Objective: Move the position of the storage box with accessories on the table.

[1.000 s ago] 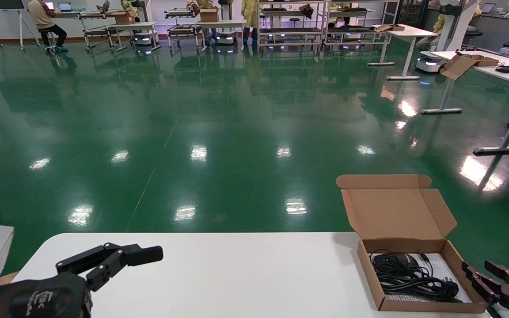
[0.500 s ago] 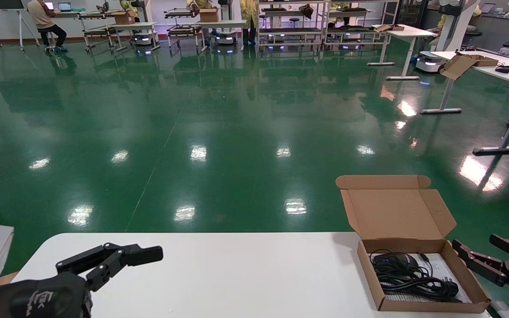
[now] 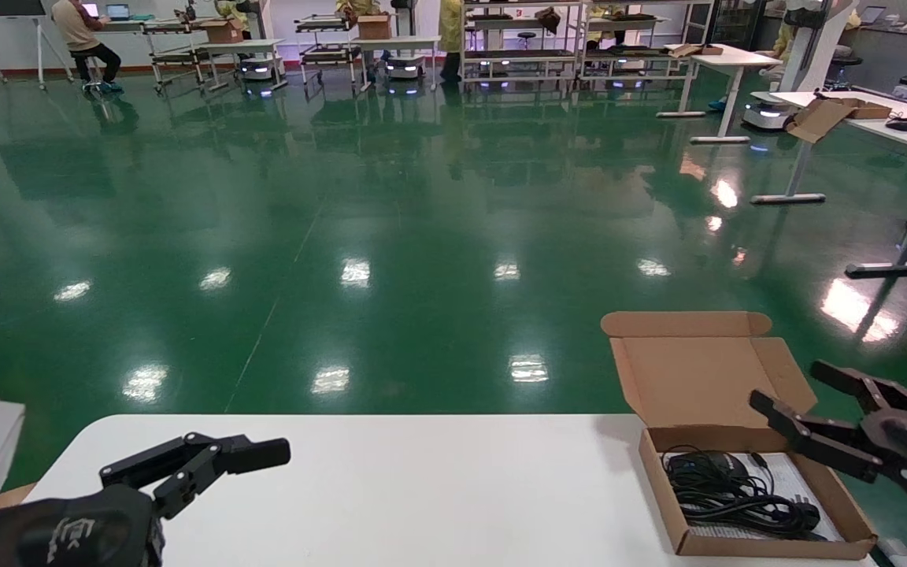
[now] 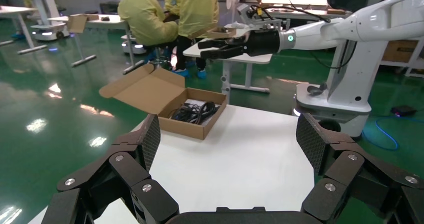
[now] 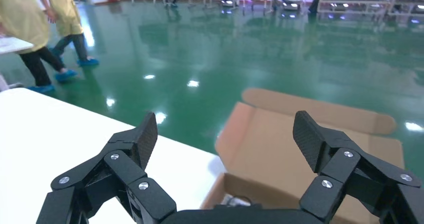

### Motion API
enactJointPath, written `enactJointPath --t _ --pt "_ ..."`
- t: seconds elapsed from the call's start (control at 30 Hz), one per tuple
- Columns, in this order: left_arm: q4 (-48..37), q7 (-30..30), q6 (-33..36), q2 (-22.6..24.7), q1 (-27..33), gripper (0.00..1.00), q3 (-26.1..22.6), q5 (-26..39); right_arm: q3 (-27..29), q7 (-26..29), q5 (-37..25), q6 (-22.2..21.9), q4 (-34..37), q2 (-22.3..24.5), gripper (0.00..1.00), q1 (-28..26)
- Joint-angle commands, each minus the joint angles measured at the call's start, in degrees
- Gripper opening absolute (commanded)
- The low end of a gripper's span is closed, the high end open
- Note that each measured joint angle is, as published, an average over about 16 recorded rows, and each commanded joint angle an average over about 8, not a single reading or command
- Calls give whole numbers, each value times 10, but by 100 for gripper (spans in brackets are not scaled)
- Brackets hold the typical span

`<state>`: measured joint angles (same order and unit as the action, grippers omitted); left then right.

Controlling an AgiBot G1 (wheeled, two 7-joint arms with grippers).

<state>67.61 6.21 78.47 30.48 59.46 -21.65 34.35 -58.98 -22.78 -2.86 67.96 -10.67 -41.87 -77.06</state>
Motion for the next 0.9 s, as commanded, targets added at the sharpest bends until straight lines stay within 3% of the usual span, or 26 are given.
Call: enactJointPath --t 0.03,0.3,0.9 --pt "0 0 0 0 0 100 0 0 1 4 1 17 -11 3 100 -2" --pt "0 0 0 0 0 100 0 0 11 9 -9 7 -17 2 100 4" --pt "0 0 0 0 0 100 0 0 135 105 -121 58 -198 22 100 48"
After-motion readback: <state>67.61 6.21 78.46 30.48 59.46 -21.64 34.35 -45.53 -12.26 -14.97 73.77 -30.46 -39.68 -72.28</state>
